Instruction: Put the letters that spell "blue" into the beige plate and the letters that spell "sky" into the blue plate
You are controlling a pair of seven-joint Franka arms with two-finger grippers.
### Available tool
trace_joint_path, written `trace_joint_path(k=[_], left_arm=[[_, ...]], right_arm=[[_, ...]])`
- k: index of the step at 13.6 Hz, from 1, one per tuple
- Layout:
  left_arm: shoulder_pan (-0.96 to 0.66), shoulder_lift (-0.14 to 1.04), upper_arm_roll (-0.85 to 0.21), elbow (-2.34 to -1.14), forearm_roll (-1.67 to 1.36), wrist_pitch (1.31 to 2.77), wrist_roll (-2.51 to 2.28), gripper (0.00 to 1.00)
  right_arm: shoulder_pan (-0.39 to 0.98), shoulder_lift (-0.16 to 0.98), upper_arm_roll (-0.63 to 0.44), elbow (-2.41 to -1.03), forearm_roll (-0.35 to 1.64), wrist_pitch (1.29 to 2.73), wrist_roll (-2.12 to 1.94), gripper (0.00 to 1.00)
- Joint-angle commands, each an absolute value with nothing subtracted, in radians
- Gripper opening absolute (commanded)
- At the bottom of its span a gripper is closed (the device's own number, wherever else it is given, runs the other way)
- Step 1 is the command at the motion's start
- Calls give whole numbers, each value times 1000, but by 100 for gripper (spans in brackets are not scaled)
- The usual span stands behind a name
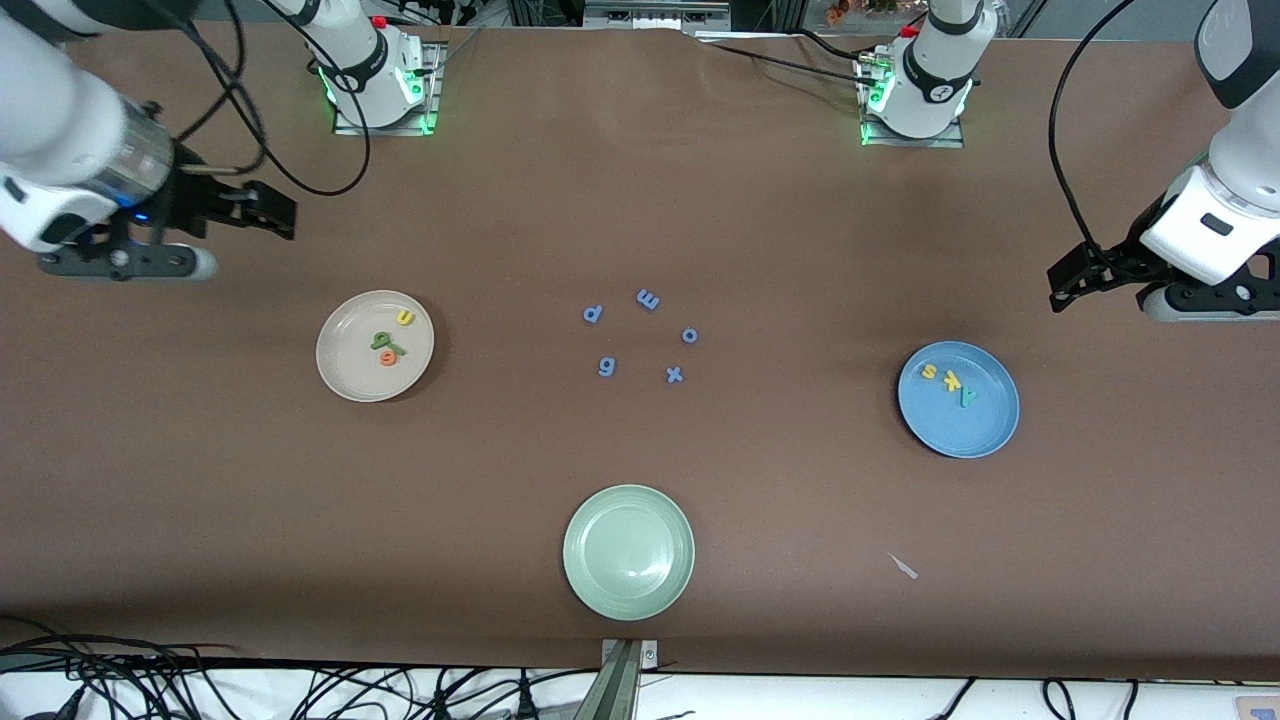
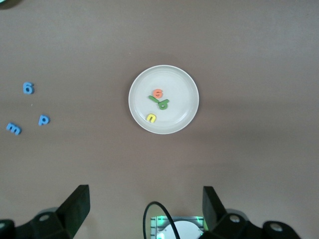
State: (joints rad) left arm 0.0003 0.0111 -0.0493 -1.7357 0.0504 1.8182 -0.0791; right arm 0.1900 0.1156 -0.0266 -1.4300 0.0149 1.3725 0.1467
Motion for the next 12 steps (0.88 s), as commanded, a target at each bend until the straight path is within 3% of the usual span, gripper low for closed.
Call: trace_joint_path(k=[1, 4, 12], left_arm=[[5, 25, -51, -1704, 29, 1801, -78, 100], [5, 25, -51, -1704, 29, 1801, -78, 100], [0, 25, -51, -1704, 31, 1801, -78, 100]], right_arm=[[42, 31, 66, -1509, 38, 1374, 63, 100], [8, -55, 67, -1621, 40, 1429, 63, 100], [11, -9, 71, -1557, 29, 1425, 77, 100]])
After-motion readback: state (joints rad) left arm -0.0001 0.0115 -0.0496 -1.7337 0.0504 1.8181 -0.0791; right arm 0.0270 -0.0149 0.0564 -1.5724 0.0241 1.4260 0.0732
